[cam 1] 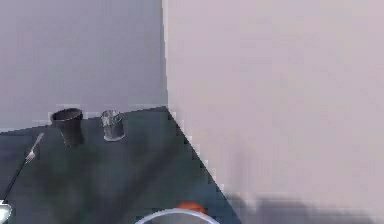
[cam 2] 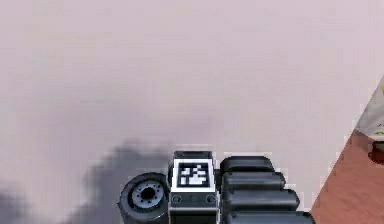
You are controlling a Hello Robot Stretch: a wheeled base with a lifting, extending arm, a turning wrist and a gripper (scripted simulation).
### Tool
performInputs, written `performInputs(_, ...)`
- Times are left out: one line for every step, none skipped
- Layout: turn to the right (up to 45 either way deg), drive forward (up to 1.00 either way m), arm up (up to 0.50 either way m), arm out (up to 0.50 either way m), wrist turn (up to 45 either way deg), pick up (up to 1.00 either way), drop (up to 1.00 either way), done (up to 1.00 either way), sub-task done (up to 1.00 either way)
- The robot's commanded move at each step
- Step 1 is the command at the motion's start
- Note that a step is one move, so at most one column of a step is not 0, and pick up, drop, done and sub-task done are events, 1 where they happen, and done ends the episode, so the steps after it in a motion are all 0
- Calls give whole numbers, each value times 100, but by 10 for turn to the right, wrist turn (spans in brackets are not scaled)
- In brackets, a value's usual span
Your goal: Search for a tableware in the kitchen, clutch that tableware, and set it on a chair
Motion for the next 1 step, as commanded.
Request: performInputs(-450,0,0,0,0,0,0,0,0)
